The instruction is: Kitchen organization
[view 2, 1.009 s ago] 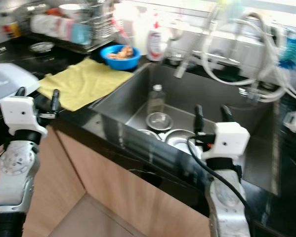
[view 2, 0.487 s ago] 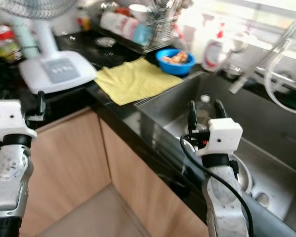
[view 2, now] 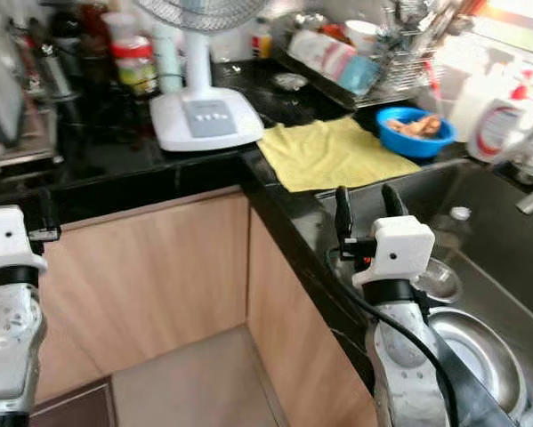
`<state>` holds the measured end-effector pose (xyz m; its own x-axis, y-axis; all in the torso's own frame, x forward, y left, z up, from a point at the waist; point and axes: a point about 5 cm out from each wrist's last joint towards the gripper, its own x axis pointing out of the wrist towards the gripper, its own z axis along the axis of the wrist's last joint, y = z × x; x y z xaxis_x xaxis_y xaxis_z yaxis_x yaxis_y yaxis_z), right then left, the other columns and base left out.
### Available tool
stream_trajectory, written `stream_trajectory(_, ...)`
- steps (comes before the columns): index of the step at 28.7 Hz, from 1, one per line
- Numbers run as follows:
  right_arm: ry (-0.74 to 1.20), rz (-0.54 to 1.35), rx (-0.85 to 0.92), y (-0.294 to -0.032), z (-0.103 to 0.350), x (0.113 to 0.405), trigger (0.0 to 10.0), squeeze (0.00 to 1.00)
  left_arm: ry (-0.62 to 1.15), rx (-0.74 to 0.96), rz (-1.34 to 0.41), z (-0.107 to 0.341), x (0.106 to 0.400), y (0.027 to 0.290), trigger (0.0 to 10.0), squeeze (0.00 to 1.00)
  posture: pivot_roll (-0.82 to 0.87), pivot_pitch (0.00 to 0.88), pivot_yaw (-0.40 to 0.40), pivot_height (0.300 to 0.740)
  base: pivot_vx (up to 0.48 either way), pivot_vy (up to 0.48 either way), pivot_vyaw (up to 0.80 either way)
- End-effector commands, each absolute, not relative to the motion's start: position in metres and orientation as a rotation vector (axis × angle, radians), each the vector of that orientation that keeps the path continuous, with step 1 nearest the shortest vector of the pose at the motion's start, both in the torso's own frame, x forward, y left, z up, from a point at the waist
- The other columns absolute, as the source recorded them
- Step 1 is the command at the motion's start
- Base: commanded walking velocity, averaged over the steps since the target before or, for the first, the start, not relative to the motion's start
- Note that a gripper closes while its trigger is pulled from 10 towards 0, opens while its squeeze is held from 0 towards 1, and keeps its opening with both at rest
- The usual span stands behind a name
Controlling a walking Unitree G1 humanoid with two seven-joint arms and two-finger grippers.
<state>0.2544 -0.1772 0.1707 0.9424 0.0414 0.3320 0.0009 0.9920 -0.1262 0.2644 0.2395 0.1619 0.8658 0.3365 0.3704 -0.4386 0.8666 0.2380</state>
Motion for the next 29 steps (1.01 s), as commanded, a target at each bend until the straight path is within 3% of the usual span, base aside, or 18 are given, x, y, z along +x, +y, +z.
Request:
stream_trajectory(1,-0.339,0.042,-0.122,-0.175,0.170,0.254,10.0,0.00,-0.278,0.350,0.448,0.148,0.260,0.244,10.0,0.00,0.06,0.003,-0.045,0.740,0.000,0.000,0.79)
stream_trajectory(6,-0.308,0.091,-0.123,-0.173,0.163,0.254,10.0,0.00,-0.219,0.364,0.461,0.130,0.254,0.245,10.0,0.00,0.06,0.000,-0.045,0.740,0.000,0.000,0.66)
stream_trajectory(29,-0.188,0.140,-0.105,-0.180,0.133,0.252,10.0,0.00,-0.078,0.381,0.481,0.081,0.236,0.249,10.0,0.00,0.06,0.000,-0.049,0.740,0.000,0.000,0.00)
